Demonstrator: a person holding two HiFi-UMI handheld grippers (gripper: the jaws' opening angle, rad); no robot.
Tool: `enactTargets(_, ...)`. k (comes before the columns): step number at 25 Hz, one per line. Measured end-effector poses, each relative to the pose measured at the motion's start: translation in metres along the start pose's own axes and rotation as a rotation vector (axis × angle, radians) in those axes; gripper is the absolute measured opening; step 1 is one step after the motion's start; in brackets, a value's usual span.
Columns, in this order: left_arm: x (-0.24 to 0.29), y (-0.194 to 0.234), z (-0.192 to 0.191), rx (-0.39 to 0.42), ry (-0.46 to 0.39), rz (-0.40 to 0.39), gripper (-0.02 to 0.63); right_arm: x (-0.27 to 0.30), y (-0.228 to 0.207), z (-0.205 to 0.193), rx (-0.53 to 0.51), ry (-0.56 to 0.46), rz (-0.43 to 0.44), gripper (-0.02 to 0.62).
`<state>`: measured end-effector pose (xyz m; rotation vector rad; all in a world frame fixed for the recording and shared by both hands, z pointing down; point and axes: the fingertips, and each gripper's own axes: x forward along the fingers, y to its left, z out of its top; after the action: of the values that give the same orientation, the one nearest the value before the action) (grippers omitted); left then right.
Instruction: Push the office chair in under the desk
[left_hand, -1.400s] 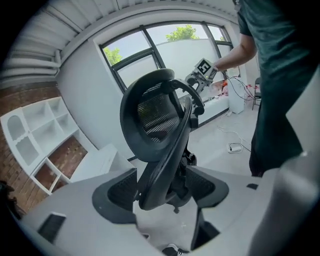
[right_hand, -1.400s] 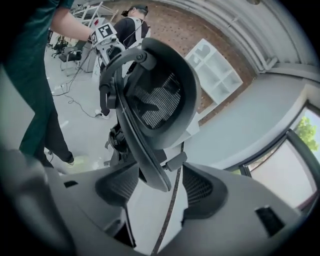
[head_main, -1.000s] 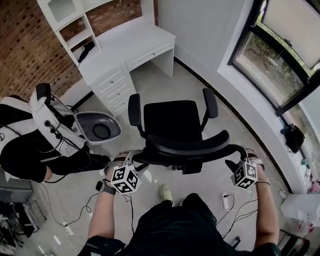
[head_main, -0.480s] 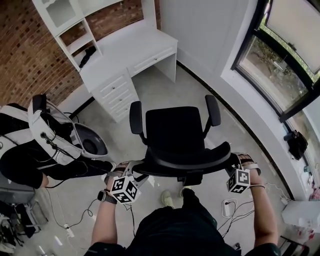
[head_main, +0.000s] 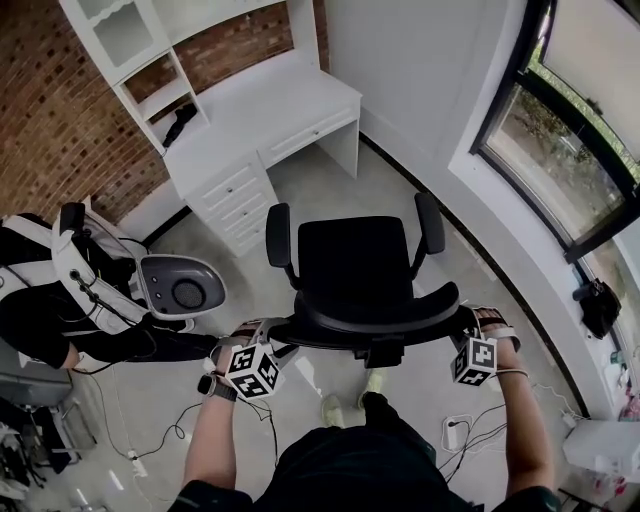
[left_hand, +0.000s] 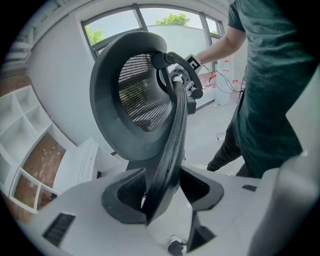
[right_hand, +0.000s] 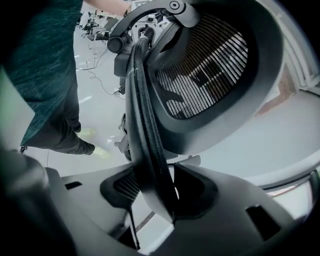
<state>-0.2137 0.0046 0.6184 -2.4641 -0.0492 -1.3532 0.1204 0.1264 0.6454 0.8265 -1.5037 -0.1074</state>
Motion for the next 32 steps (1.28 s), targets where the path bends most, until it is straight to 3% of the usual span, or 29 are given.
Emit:
enactTargets(7, 0.03, 0.013, 0.02, -0.035, 0.032, 0.009, 0.219, 0.025, -0.022, -0.029, -0.016, -0.034, -0.022, 0.178)
enactTargets(17, 0.058, 0.046, 0.029, -0.09, 0.049, 0.006, 0.219, 0.058, -0.068, -0.035, -0.047, -0.08, -0.017, 0.181)
enactTargets(25, 0.06, 0.064, 0.045, -0.179, 0.04, 0.07, 0.244, 0.077, -0.107, -0.043, -0.093, -0.116, -0.006, 0.183)
enactTargets(32, 0.064, 0.092, 0.044, -0.208, 0.055, 0.061, 0.244, 0.093, -0.134, -0.036, -0.118, -0.121, 0.017, 0.179)
